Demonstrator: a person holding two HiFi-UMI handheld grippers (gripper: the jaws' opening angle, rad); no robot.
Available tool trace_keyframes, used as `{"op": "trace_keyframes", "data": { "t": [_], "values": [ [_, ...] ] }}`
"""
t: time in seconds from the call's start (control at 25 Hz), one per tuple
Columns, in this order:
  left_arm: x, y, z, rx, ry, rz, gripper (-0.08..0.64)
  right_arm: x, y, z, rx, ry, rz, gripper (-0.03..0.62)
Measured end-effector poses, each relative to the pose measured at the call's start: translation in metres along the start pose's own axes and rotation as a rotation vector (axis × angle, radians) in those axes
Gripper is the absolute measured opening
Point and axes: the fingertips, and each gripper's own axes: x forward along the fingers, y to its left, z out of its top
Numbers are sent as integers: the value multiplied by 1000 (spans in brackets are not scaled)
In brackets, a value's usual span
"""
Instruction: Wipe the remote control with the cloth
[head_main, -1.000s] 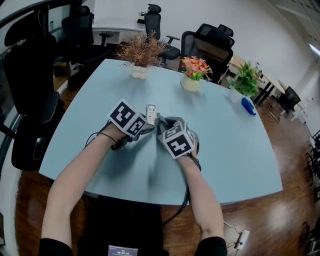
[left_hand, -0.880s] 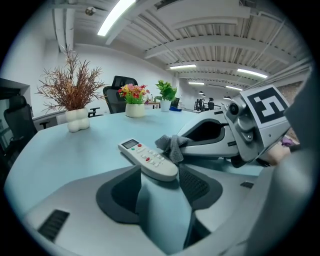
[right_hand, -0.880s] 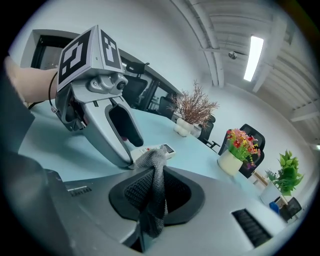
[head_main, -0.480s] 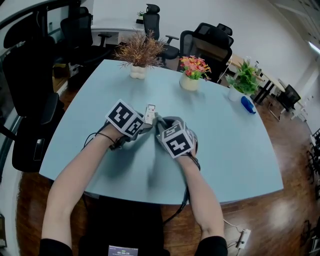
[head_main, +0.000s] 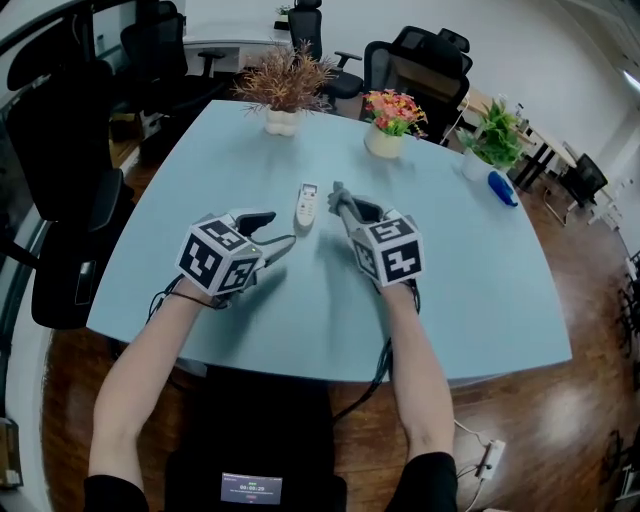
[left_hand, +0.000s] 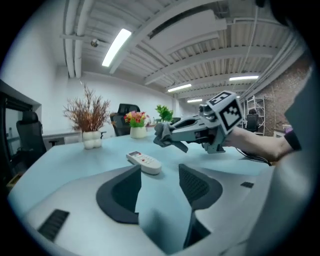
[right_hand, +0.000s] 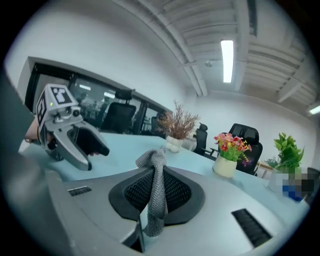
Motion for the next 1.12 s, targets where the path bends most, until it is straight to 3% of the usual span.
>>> {"op": "trace_keyframes", "data": {
  "t": [0.2, 0.32, 0.44, 0.64, 0.8, 0.96, 1.12],
  "values": [
    [-59, -19, 14, 185, -192, 25, 216, -42, 46, 47, 133, -225, 157, 25],
    [-87, -30, 15, 196, -283, 17, 164, -88, 91, 59, 195, -329, 256, 25],
    [-103, -59, -1, 193, -297, -1, 146, -140, 118, 42, 275, -385, 272, 25],
    [-127, -103, -19, 301, -314, -3, 143, -202, 136, 9, 396, -470, 252, 25],
    [-174, -140, -4, 480, -380, -26, 135, -242, 161, 23, 396, -541, 252, 25],
    [-251, -207, 7, 428, -358, -33, 129, -309, 230, 72, 293, -532, 296, 25],
    [-287, -233, 25, 402, -434, -39, 129, -341, 256, 91, 195, -531, 286, 25]
  ]
}}
